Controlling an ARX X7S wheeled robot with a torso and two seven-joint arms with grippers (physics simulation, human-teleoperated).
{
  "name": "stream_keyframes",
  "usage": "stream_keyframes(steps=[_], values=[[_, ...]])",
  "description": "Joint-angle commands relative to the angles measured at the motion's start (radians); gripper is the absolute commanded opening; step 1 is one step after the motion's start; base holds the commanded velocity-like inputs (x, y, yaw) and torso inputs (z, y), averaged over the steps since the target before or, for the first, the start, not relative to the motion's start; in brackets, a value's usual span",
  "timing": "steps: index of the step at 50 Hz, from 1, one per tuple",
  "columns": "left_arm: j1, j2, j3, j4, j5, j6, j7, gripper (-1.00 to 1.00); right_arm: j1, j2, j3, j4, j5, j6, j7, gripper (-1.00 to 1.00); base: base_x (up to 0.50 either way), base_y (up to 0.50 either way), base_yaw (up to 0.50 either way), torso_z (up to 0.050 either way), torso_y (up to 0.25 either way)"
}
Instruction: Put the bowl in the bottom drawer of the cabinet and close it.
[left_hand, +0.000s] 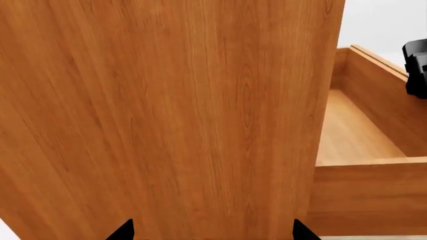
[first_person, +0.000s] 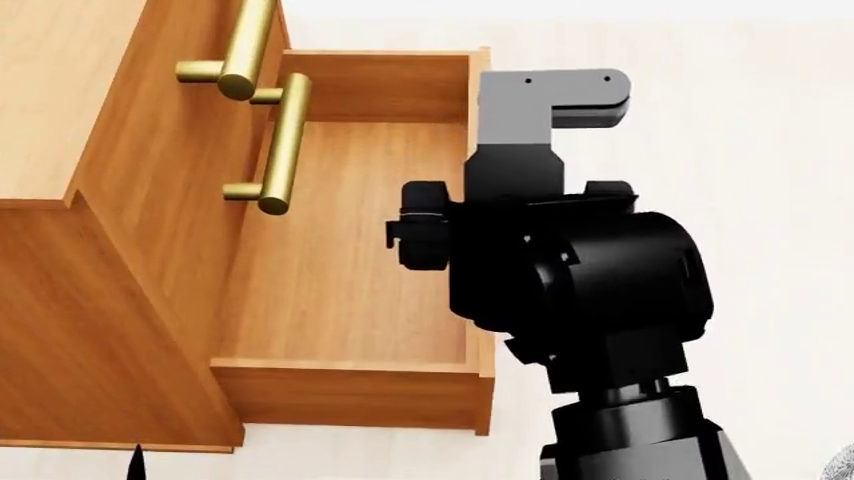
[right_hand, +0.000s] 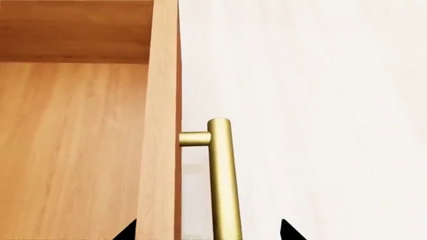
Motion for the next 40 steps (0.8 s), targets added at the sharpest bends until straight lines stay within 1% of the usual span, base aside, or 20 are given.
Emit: stream_keyframes(steps=[1, 18, 40], values=[[0.004, 0.018, -0.027, -0.003, -0.009, 0.024, 0.035, 1.00, 0.009, -0.004, 0.002, 0.040, -0.016, 0.008, 0.008, 1.00, 0.00, 0.00, 0.00, 0.000, 0.000], [-0.001, 0.012, -0.019, -0.011, -0.012, 0.030, 0.030, 1.00, 0.002, 0.041, 0.009, -0.009, 0.016, 0.044, 0.051, 1.00, 0.00, 0.00, 0.00, 0.000, 0.000], [-0.002, 0.005, -0.008, -0.012, -0.014, 0.032, 0.020, 1.00, -0.001, 0.109, -0.020, -0.014, 0.018, 0.052, 0.047, 1.00, 0.00, 0.00, 0.00, 0.000, 0.000]])
